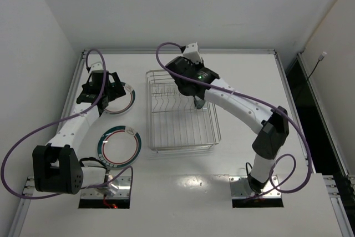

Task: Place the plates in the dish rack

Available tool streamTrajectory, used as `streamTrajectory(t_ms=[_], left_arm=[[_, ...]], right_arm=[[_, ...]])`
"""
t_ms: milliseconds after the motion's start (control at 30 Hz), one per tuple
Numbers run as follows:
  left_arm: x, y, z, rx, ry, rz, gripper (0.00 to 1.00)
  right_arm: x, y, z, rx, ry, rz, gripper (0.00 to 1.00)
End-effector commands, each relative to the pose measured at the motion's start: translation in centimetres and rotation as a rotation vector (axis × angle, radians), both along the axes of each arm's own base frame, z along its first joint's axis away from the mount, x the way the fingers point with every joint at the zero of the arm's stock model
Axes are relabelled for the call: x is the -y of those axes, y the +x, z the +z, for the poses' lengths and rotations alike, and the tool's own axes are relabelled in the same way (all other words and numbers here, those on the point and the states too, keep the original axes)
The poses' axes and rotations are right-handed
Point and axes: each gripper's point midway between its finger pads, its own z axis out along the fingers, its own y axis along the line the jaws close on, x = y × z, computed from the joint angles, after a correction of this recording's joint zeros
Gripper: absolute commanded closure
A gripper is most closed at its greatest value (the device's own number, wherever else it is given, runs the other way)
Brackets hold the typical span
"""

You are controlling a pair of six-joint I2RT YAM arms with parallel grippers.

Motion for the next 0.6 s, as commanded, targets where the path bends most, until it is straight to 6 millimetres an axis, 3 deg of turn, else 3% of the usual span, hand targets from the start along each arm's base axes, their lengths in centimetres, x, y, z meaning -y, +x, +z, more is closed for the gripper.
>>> streamTrajectory(t_ms=[0,167,300,467,567], left_arm=[[-0.1,0.5,1.6,0.048,0.004,-0.004,0.0],[-0.1,0.3,1.2,0.039,0.004,-0.004,0.0],[-0.3,0.3,1.3,0.039,0.01,0.003,0.0],[-0.6,0.3,1.0,0.032,0.017,0.029,0.0],[-0.5,0.2,0.5,0.015,0.008,0.031,0.0]], right_arm=[[0.5,0.7,0.2,0.041,-0.044,-0.041,1.0],[1.0,1.0,-1.0,0.029,-0.075,-0.062,1.0],[0.8,1.1,-3.3,-0.031,-0.077,-0.033,1.0],[-0.4,1.6,-6.8,-0.131,0.05,0.034,1.0],[-1.5,1.7,-7.7,-0.175,0.121,0.083,0.83]])
